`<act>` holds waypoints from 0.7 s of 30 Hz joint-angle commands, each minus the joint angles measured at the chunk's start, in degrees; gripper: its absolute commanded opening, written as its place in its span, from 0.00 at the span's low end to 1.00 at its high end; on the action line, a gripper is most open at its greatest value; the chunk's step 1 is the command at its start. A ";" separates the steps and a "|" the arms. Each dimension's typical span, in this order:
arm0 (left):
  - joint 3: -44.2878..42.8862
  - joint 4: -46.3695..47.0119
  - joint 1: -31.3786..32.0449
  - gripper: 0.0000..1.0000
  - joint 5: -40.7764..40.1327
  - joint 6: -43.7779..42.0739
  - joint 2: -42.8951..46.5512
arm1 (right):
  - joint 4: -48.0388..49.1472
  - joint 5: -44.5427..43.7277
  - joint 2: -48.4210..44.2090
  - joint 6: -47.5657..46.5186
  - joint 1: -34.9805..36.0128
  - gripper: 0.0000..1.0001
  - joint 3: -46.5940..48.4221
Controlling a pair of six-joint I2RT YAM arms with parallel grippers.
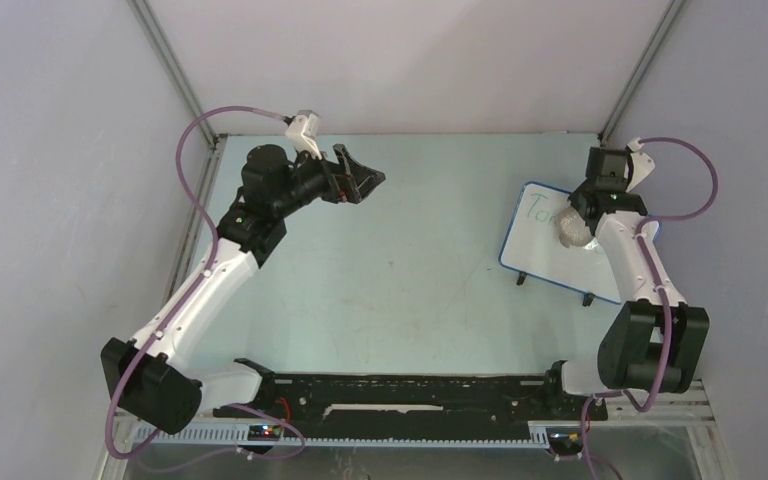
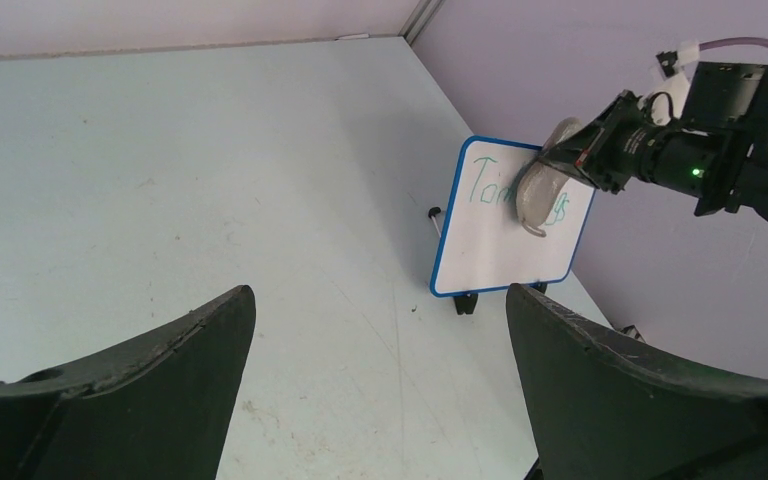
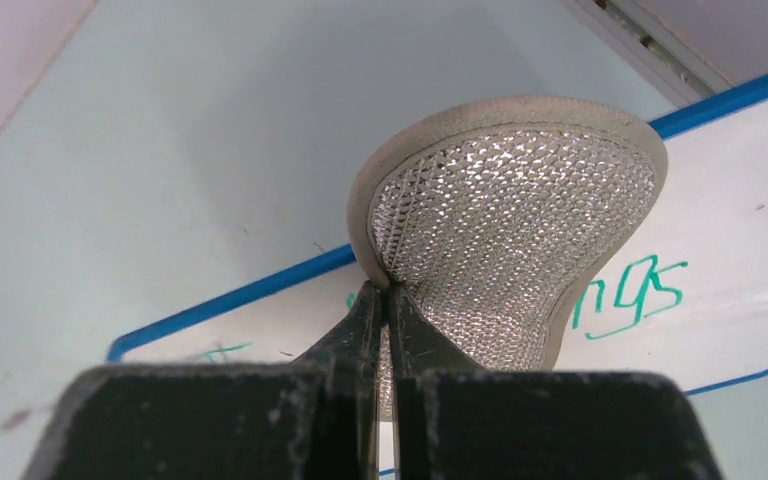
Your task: Erase the whiteboard
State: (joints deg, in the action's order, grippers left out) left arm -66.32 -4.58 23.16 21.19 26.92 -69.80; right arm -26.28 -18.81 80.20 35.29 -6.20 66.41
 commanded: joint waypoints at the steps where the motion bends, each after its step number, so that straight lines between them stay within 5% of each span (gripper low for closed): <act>1: 1.64 0.95 -0.20 0.98 -0.07 -0.62 0.37 | -1.78 -0.52 -0.01 1.22 -0.81 0.00 -3.79; 10: 1.73 1.50 -0.22 0.98 0.72 0.10 0.22 | 2.89 0.43 -7.40 2.04 -1.09 0.00 -20.76; 21: 1.73 1.41 -0.17 0.98 0.47 -0.11 0.37 | 1.50 1.50 -10.55 0.39 -1.10 0.00 -11.44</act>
State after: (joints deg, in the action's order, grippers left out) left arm -66.32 -4.58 23.16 21.23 26.96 -69.80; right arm -25.67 -17.15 71.79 36.42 -7.01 48.23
